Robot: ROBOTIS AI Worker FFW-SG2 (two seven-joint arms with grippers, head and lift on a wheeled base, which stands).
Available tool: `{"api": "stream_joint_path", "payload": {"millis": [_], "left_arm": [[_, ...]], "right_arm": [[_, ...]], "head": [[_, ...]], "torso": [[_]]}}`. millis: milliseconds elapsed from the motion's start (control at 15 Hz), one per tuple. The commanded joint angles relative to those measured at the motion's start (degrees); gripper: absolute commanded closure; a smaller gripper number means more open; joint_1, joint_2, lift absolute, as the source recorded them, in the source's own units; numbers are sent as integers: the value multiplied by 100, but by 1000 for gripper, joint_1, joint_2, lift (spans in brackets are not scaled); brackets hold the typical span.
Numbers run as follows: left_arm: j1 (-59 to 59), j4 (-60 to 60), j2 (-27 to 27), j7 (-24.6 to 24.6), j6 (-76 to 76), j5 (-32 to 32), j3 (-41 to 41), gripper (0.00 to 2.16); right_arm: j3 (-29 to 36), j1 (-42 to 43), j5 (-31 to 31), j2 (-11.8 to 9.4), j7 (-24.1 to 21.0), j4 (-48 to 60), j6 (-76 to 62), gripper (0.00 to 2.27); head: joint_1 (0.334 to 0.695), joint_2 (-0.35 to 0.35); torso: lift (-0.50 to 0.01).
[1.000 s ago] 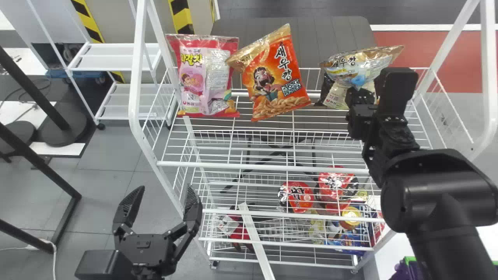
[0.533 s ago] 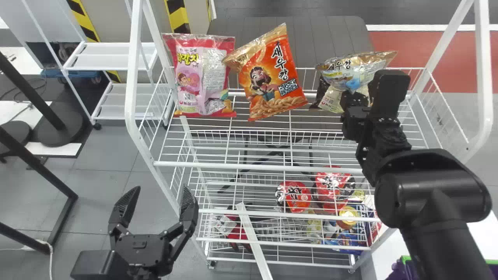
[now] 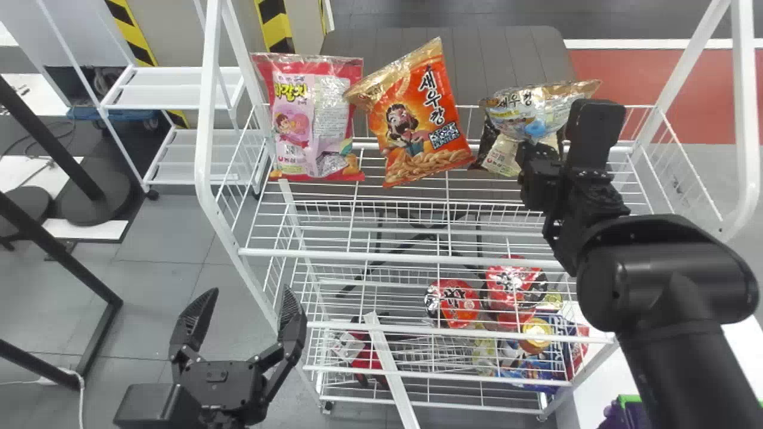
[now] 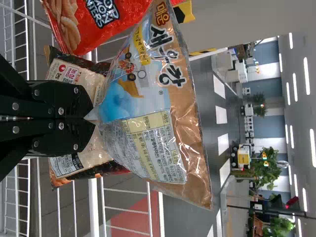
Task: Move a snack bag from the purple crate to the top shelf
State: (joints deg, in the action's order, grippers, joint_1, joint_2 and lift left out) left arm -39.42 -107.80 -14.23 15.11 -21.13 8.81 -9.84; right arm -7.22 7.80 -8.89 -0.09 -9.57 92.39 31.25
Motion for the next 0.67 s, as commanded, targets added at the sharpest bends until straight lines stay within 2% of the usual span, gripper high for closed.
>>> {"api": "stream_joint_path", "payload": {"millis": [0, 267, 600], "left_arm": [[31, 40, 8, -8, 17, 7, 0, 87], [84, 84, 17, -8, 35, 7, -9, 87], [128, 119, 8, -8, 53, 25, -9, 87]], "right_arm": [[-51, 28, 98, 14, -116, 271, 475, 1754], [-25, 143, 134, 14, -116, 394, 1125, 1750], [10, 319, -69, 14, 60, -28, 703, 1750]], "head": [[695, 69], [695, 71], [695, 70]], "torso": [[2], [2], [2]]}}
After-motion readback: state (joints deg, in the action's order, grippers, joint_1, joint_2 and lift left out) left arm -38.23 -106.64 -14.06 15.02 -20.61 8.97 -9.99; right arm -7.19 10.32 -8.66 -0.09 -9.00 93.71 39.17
